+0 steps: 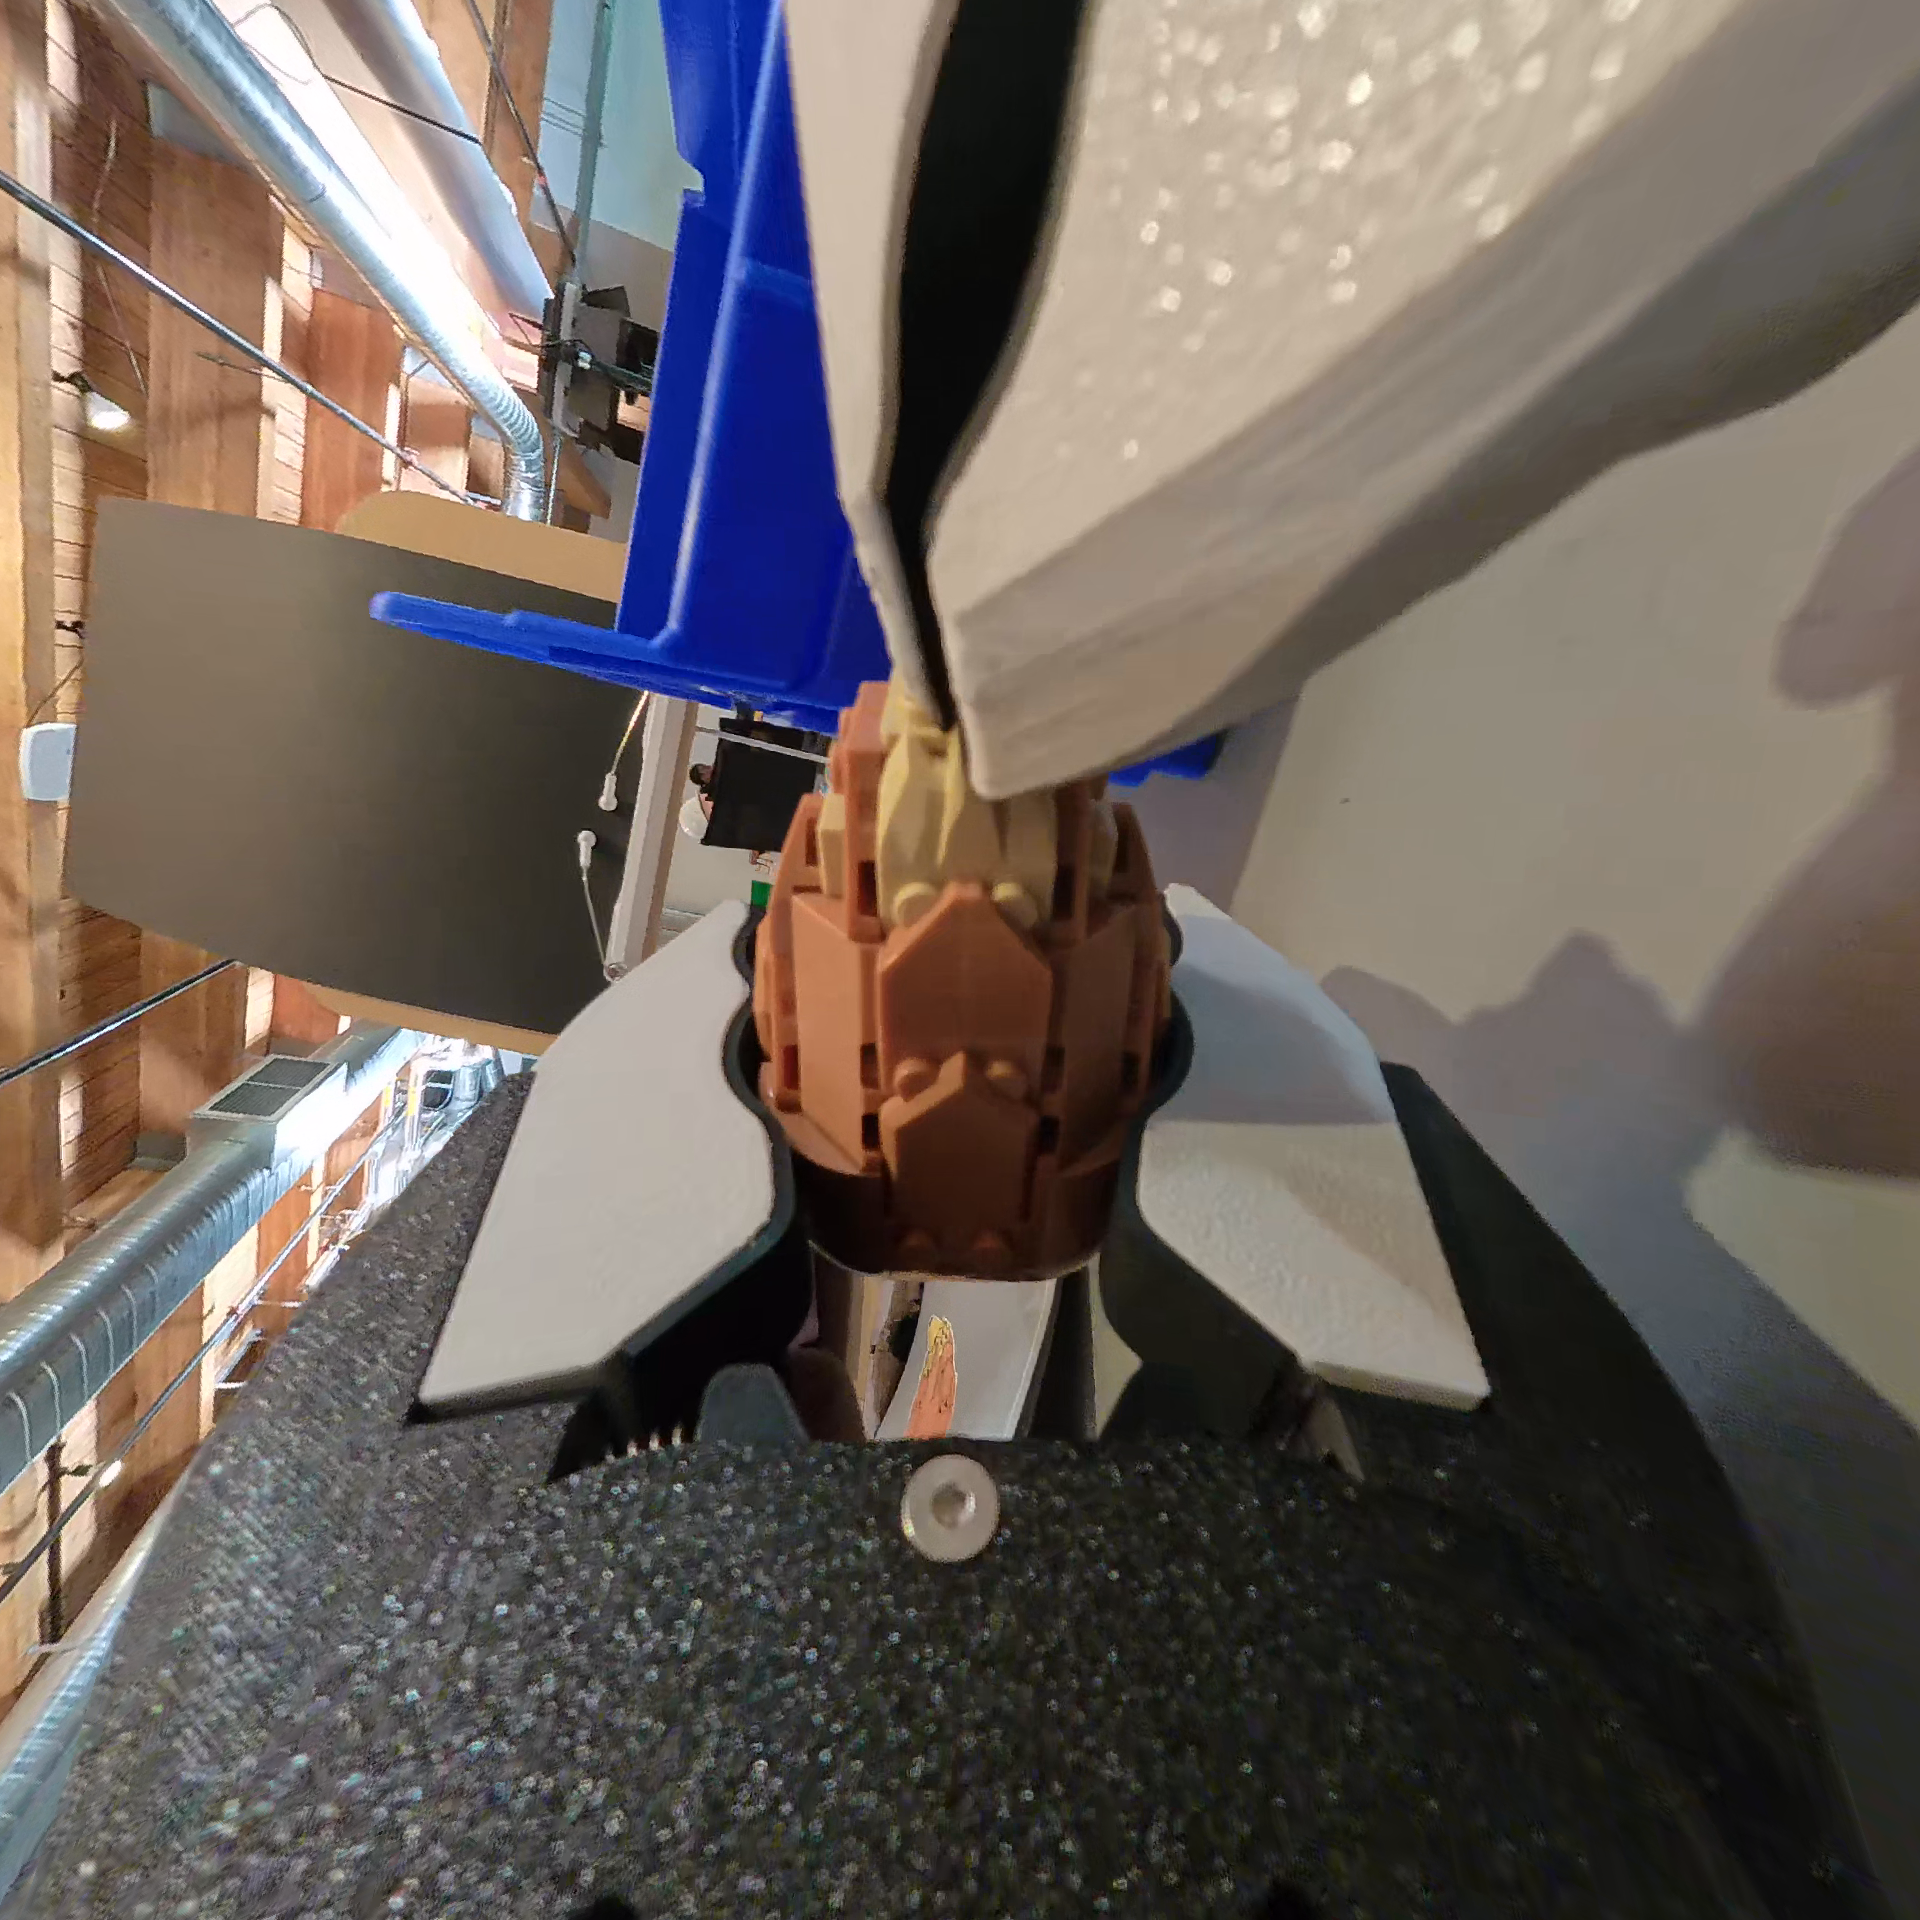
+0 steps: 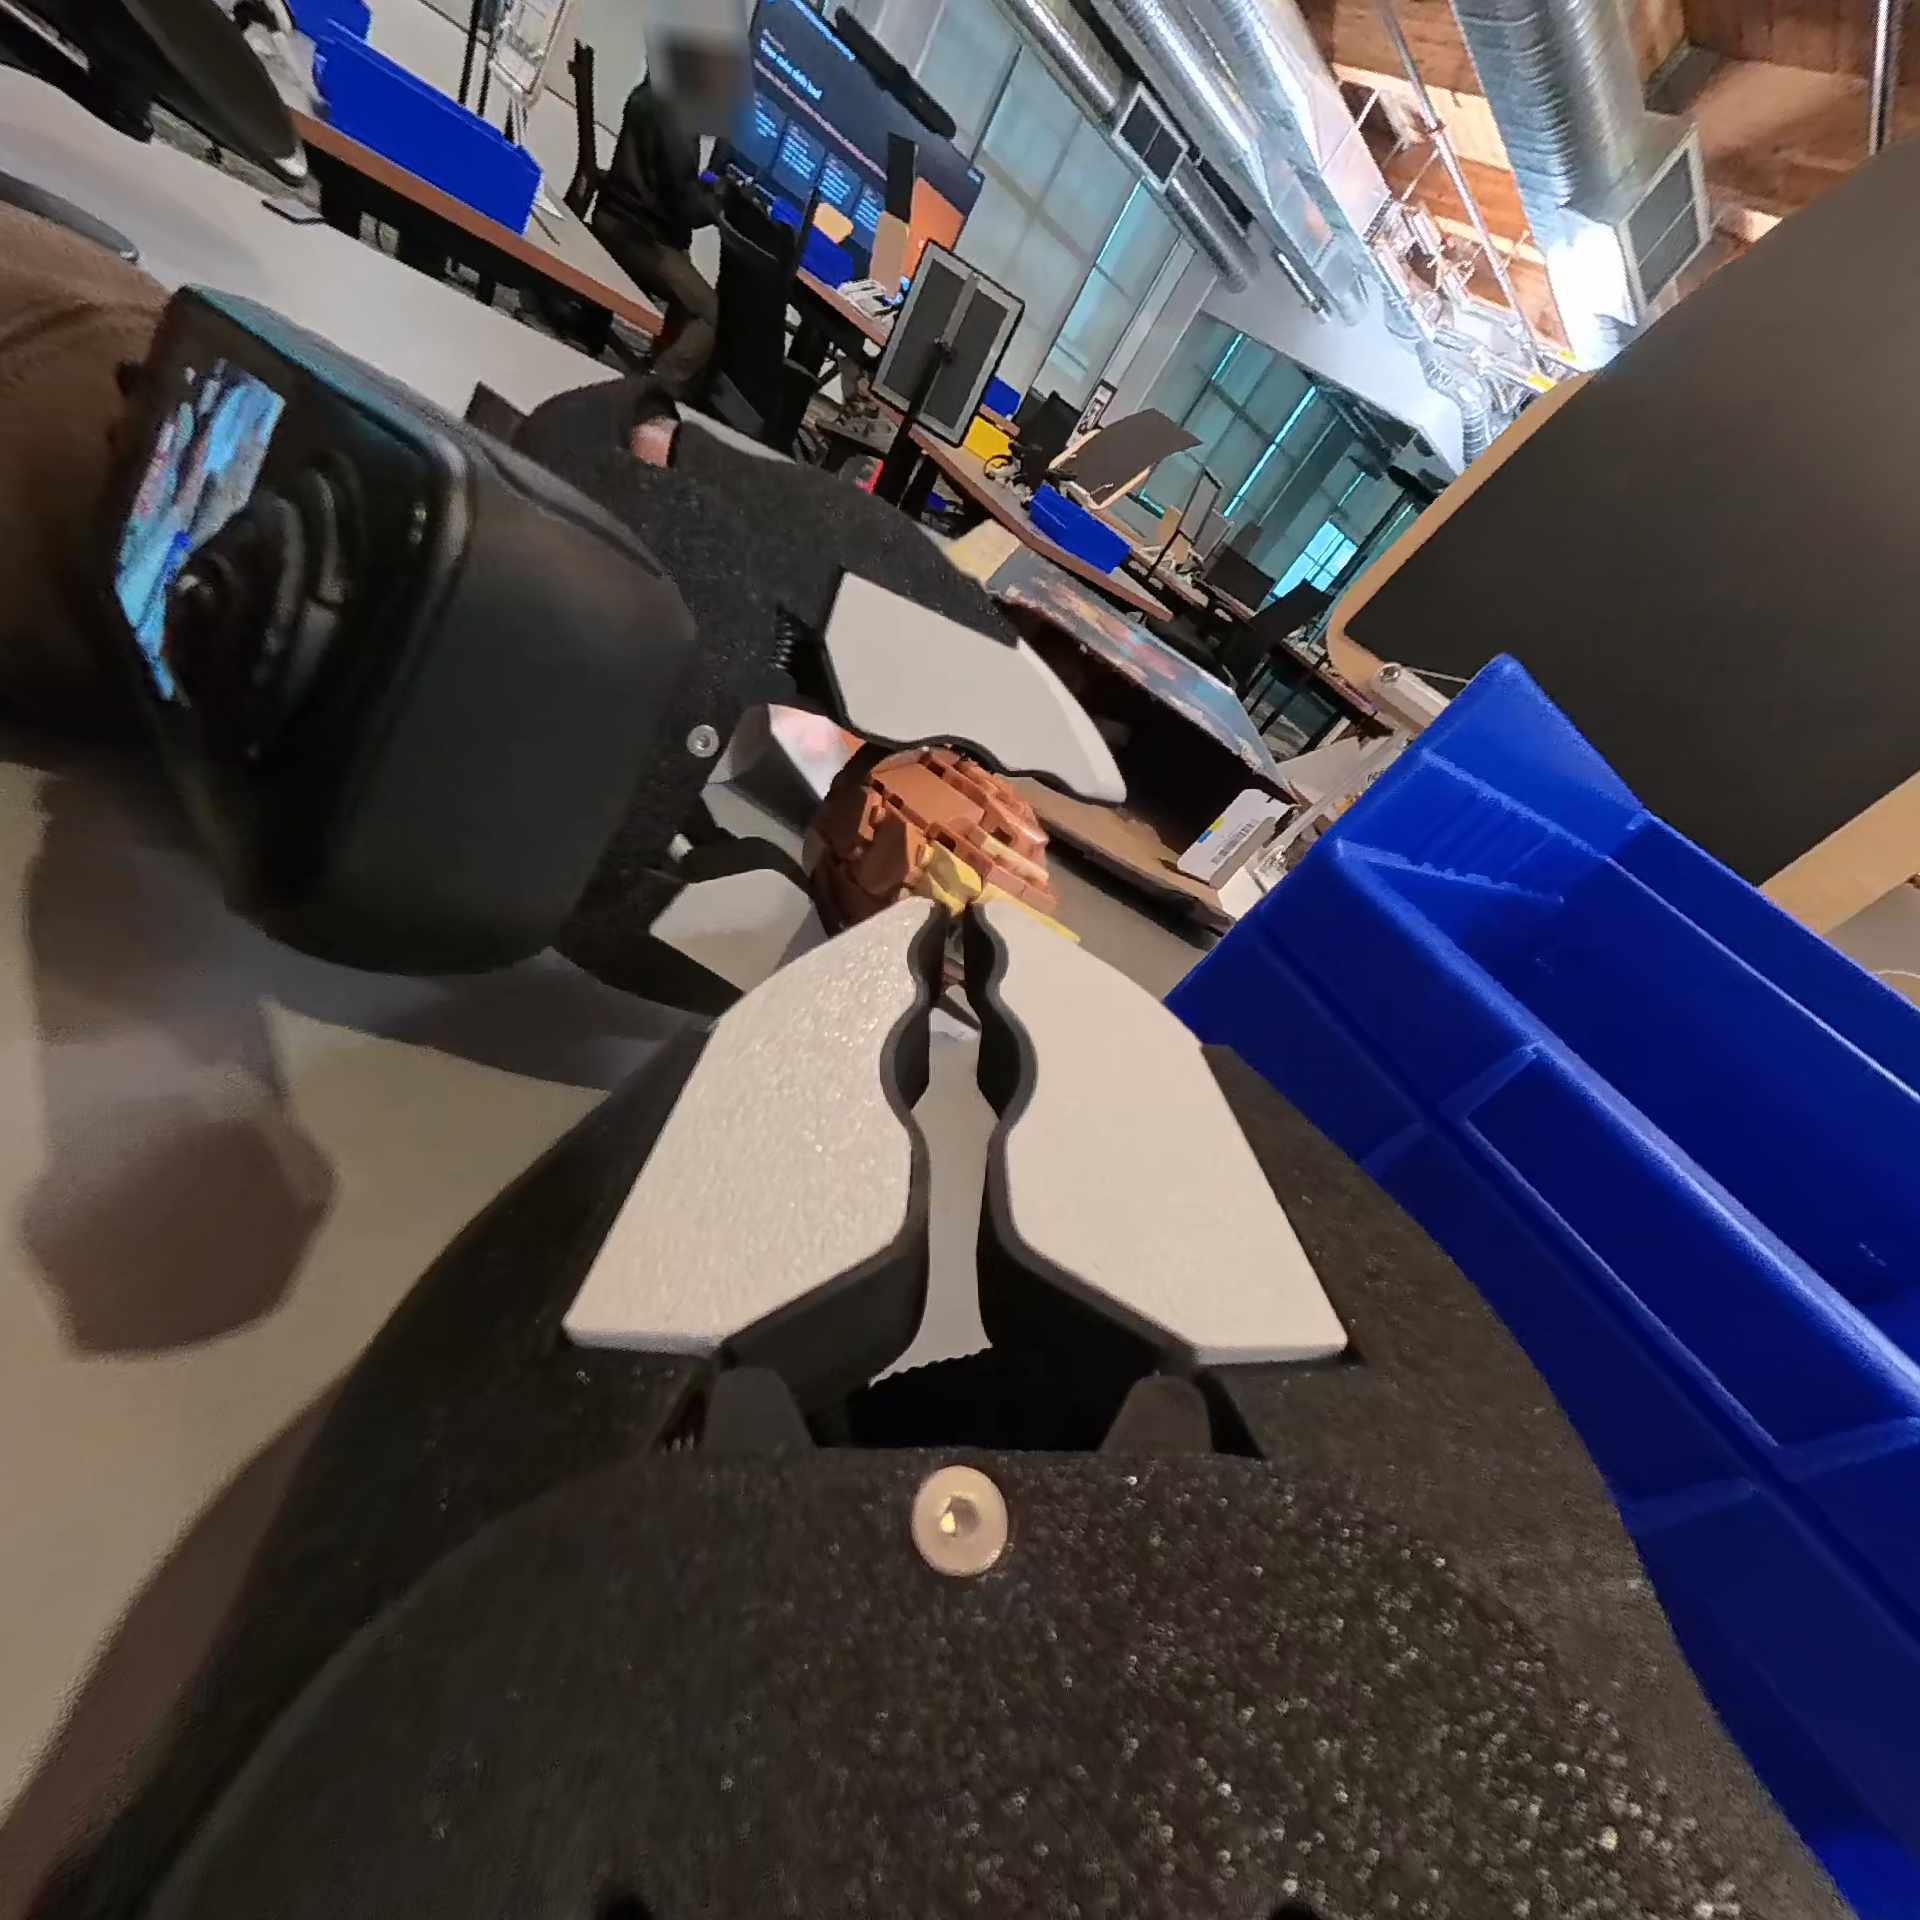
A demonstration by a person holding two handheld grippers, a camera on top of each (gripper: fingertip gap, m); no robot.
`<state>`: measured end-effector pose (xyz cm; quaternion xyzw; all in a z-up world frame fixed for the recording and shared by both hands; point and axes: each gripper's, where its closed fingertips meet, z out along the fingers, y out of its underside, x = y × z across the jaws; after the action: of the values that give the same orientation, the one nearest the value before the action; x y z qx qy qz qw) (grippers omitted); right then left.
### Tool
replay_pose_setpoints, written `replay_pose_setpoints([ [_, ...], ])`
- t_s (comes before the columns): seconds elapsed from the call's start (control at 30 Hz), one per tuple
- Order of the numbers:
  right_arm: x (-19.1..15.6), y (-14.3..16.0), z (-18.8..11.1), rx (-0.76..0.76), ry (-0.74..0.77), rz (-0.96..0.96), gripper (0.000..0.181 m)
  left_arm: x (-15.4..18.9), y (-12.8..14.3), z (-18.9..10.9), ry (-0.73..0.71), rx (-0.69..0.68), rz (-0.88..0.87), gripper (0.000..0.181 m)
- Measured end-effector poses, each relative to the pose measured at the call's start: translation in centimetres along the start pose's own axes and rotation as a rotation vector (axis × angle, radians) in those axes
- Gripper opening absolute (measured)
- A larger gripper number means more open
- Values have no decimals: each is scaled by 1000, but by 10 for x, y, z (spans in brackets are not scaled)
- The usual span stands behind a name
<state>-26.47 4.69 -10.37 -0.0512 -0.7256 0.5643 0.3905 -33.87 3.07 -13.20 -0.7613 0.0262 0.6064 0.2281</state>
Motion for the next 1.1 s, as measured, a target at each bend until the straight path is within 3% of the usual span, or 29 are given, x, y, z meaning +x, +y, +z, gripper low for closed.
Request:
replay_pose_setpoints([
  [0.5,-15,24,4,-127,-95,0,3,26,14,6,80,-49,89,70],
  [1.1,-21,30,2,-164,-135,-28,2,30,13,0,70,-95,194,70],
])
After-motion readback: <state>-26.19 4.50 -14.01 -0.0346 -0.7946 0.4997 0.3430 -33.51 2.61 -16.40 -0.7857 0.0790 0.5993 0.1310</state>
